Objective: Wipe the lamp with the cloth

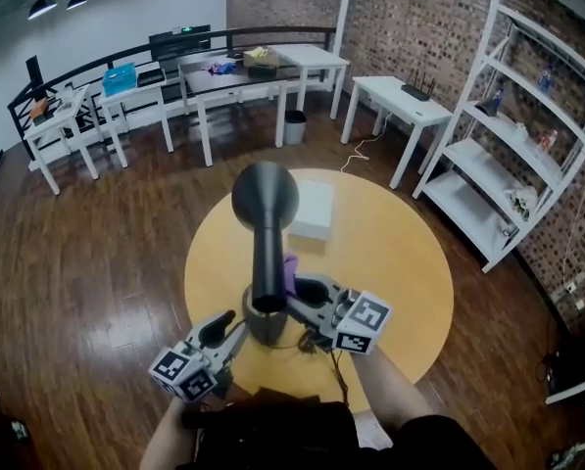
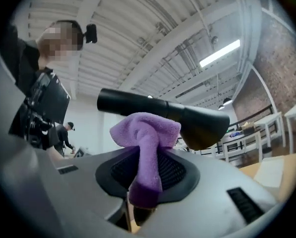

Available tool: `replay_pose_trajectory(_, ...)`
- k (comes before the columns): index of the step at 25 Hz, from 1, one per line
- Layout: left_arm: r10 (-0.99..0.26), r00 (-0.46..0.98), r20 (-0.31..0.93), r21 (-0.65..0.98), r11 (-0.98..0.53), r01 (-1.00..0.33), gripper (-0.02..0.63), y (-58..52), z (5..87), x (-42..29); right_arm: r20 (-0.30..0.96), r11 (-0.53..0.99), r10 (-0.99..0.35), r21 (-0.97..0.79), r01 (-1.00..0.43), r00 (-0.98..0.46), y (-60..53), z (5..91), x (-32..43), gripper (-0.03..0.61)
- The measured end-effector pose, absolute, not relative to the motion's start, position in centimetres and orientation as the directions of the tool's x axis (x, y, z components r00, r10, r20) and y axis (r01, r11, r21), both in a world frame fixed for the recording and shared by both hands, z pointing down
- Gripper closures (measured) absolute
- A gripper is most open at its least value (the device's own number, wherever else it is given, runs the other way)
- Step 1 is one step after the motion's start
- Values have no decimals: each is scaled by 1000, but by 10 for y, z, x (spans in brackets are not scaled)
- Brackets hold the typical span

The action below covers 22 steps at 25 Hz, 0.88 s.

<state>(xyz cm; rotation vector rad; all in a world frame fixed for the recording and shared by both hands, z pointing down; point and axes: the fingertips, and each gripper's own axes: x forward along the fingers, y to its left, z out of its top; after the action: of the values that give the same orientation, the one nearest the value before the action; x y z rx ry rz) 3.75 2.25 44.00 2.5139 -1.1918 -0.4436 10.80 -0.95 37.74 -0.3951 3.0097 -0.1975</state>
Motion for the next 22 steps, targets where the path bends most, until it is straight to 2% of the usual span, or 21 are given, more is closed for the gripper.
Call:
replay_pose_trajectory(6, -816, 572, -85, 396, -555, -732, 479, 30, 458, 21, -12, 945, -312, -108, -309, -950, -9, 408, 107, 482)
replay_pose_trajectory(10, -823, 563, -73, 411, -539, -735, 479, 36, 463, 16, 93, 939, -324, -86, -332, -941, -4, 447, 107, 482)
replay_pose_trajectory(22, -838, 544, -44, 403, -513, -758, 479, 38, 469, 6, 250, 909, -274, -249, -335, -929, 4, 552, 105, 480)
